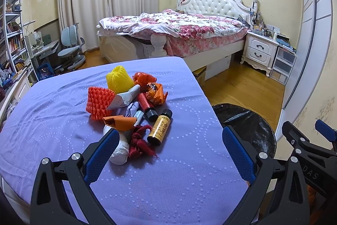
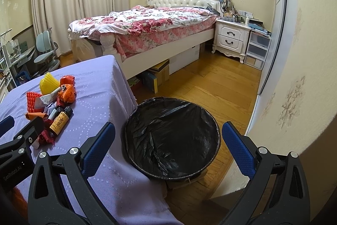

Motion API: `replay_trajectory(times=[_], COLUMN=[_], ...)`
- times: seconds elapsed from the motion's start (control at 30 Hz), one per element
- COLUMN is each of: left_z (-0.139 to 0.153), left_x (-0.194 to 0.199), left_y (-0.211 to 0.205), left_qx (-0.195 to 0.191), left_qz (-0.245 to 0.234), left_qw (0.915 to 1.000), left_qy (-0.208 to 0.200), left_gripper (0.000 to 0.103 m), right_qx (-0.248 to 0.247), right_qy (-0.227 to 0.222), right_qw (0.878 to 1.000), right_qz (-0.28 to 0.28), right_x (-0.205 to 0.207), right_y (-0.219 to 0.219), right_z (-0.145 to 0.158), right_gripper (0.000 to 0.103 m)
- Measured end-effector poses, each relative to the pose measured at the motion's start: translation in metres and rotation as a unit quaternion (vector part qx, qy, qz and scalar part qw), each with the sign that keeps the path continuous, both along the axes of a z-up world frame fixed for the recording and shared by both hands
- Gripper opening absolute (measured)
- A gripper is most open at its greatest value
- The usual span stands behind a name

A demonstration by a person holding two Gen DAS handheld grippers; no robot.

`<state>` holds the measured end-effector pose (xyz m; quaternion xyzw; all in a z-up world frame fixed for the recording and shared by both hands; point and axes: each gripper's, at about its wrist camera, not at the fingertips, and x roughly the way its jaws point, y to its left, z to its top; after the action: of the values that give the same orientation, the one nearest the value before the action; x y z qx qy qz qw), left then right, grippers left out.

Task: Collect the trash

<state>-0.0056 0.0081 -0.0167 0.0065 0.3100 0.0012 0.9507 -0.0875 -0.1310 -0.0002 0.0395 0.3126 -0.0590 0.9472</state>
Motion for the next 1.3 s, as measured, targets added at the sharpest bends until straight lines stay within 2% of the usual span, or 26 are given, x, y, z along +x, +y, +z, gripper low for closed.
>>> replay_trajectory(times=[0.27, 0.47, 0.7, 0.73, 0.83, 0.9, 1.1, 1.2, 1.3], left_z=[-0.011, -0.025, -0.040, -0.041, -0.043, -0.042, -0.038, -0.044, -0.046], left_x=[-0.007, -0.020, -0.035, -0.035, -0.035, -0.037, -0.019, -0.001, 0.007], left_y=[0.009, 0.043, 0.087, 0.091, 0.100, 0.101, 0.090, 0.090, 0.095], left_qx=[0.005, 0.006, -0.005, -0.010, -0.023, -0.025, -0.017, -0.021, -0.025], left_qz=[0.004, 0.033, 0.069, 0.073, 0.083, 0.085, 0.076, 0.081, 0.079], left_qw=[1.0000, 0.9994, 0.9967, 0.9962, 0.9942, 0.9938, 0.9946, 0.9930, 0.9924], left_qy=[0.003, 0.011, 0.042, 0.048, 0.064, 0.067, 0.069, 0.084, 0.091], left_gripper=[0.097, 0.096, 0.081, 0.078, 0.078, 0.078, 0.078, 0.078, 0.073], right_qx=[0.008, 0.006, 0.007, 0.007, 0.009, 0.013, 0.008, 0.005, 0.004], right_qy=[0.014, 0.028, 0.037, 0.039, 0.047, 0.055, 0.060, 0.062, 0.063], right_qw=[1.000, 0.999, 0.998, 0.997, 0.996, 0.995, 0.993, 0.993, 0.992], right_qz=[0.007, 0.025, 0.055, 0.060, 0.079, 0.088, 0.098, 0.101, 0.105], right_x=[0.005, 0.013, 0.020, 0.022, 0.025, 0.026, 0.029, 0.031, 0.033], right_y=[0.002, 0.012, 0.031, 0.034, 0.043, 0.046, 0.056, 0.060, 0.063], right_z=[-0.003, -0.008, -0.014, -0.015, -0.019, -0.022, -0.027, -0.027, -0.029], right_gripper=[0.099, 0.099, 0.098, 0.097, 0.084, 0.083, 0.083, 0.083, 0.083])
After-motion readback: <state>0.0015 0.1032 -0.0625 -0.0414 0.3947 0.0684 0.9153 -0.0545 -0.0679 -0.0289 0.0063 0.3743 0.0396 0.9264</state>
